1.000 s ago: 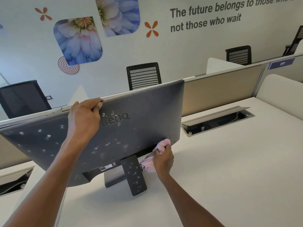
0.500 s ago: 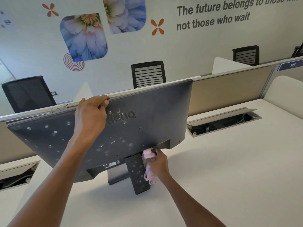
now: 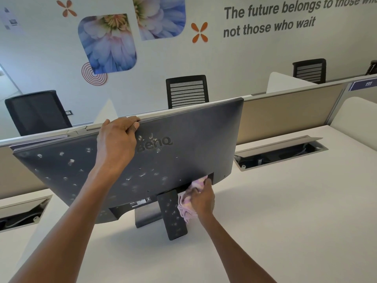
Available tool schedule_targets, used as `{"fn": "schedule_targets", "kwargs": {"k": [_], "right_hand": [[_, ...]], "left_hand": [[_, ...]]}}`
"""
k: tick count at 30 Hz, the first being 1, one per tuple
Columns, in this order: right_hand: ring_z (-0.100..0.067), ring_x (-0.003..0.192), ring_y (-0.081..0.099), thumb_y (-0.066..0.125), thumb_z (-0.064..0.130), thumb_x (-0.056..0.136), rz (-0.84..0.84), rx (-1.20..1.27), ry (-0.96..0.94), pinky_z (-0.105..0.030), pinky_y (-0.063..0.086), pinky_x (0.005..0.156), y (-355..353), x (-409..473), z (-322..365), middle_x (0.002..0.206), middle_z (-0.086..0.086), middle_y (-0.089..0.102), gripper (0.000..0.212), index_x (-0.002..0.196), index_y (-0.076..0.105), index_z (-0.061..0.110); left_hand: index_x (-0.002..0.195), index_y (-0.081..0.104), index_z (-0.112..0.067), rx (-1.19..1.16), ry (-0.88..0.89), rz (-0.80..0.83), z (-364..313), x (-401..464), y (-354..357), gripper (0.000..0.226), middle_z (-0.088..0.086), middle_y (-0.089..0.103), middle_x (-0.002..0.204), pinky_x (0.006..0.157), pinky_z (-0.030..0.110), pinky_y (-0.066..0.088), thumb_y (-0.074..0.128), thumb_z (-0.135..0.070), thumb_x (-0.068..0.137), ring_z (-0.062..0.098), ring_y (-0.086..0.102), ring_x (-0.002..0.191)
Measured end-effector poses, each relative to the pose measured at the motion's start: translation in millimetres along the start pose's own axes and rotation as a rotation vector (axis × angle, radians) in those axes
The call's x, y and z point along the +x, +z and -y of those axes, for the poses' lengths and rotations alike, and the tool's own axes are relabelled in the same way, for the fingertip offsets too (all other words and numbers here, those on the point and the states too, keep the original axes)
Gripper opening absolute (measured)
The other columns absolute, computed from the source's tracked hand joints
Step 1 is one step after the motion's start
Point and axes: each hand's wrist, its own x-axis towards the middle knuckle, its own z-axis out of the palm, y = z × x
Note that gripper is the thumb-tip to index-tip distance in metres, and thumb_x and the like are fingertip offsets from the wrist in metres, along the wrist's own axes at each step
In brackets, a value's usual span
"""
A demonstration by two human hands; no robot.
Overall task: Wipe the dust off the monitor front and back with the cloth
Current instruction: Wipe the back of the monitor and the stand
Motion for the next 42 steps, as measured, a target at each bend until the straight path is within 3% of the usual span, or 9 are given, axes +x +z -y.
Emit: {"fn": "schedule_targets", "kwargs": {"k": [5,9,12,15,21,27,33,38,42], "right_hand": [[-0.015,0.115,0.058,0.060,0.028,0.094,0.323,-0.293,-0.302,-0.024,0.049,0.092,2.8,-12.1,-20.8,0.126,0.007,0.061,0.038,0.132,0.052,0.025],[-0.016,0.107,0.064,0.056,0.034,0.097,0.337,-0.446,-0.350,-0.025,0.050,0.091,-4.1,-4.5,-26.6,0.122,0.004,0.066,0.037,0.132,0.052,0.024],[-0.020,0.090,0.064,0.049,0.024,0.099,0.136,-0.307,-0.072,-0.027,0.052,0.074,-14.0,-1.3,-35.1,0.111,-0.009,0.067,0.025,0.120,0.052,0.011],[-0.032,0.096,0.060,0.047,0.018,0.099,-0.059,-0.090,0.274,-0.032,0.046,0.076,-31.8,2.5,-45.4,0.114,-0.019,0.063,0.026,0.120,0.051,0.003],[-0.037,0.090,0.062,0.054,0.015,0.089,-0.267,0.267,0.500,-0.040,0.052,0.078,-82.7,35.0,-53.3,0.105,-0.019,0.066,0.027,0.112,0.058,0.002],[-0.035,0.118,0.055,0.055,0.016,0.098,0.182,0.673,0.633,-0.045,0.042,0.107,-104.7,68.2,-45.2,0.125,-0.016,0.057,0.037,0.129,0.046,-0.001],[-0.039,0.118,0.057,0.073,0.007,0.076,0.364,0.786,0.679,-0.053,0.043,0.107,-43.8,47.5,-63.6,0.129,-0.022,0.058,0.057,0.128,0.052,0.001],[-0.037,0.109,0.060,0.065,-0.003,0.077,0.527,0.738,0.698,-0.051,0.049,0.098,-17.8,19.5,-27.5,0.108,-0.019,0.065,0.036,0.112,0.062,0.003],[-0.038,0.103,0.059,0.064,0.001,0.079,0.554,0.681,0.709,-0.046,0.056,0.086,-30.0,12.5,-18.9,0.104,-0.019,0.063,0.041,0.120,0.059,0.000]], "left_hand": [[0.116,0.072,-0.013,-0.010,0.003,-0.006,-1.8,-0.6,2.5,0.026,0.004,0.069,0.122,0.115,0.043,0.028,0.051,-0.018,0.101,0.024,0.052,0.105],[0.117,0.072,-0.014,0.000,0.006,-0.005,-0.9,-0.5,0.0,0.026,0.004,0.070,0.121,0.114,0.045,0.029,0.051,-0.018,0.101,0.025,0.052,0.104],[0.117,0.072,-0.014,-0.010,0.012,-0.009,-0.8,0.9,0.7,0.026,0.003,0.070,0.121,0.111,0.047,0.033,0.051,-0.018,0.101,0.017,0.046,0.091],[0.117,0.072,-0.014,-0.006,0.007,-0.012,-1.2,0.8,2.7,0.026,0.004,0.070,0.121,0.113,0.046,0.031,0.051,-0.019,0.101,0.019,0.048,0.094],[0.117,0.071,-0.014,-0.010,-0.009,-0.005,-2.5,-0.4,1.5,0.026,0.004,0.070,0.121,0.112,0.047,0.032,0.051,-0.018,0.101,0.027,0.050,0.106],[0.118,0.071,-0.015,-0.004,-0.032,0.008,-5.9,-0.5,-0.1,0.026,0.006,0.070,0.121,0.111,0.047,0.032,0.050,-0.019,0.101,0.029,0.050,0.109],[0.119,0.071,-0.014,0.010,-0.030,0.006,-5.2,-0.7,-1.2,0.027,0.006,0.070,0.121,0.112,0.044,0.031,0.051,-0.019,0.101,0.027,0.051,0.107],[0.120,0.071,-0.013,0.001,-0.029,0.015,-5.6,-0.4,-2.7,0.027,0.006,0.070,0.121,0.110,0.046,0.033,0.051,-0.018,0.101,0.028,0.052,0.108],[0.120,0.070,-0.014,-0.014,-0.032,0.017,-3.4,-0.3,-2.2,0.027,0.005,0.069,0.122,0.111,0.045,0.033,0.051,-0.019,0.101,0.025,0.052,0.110]]}}
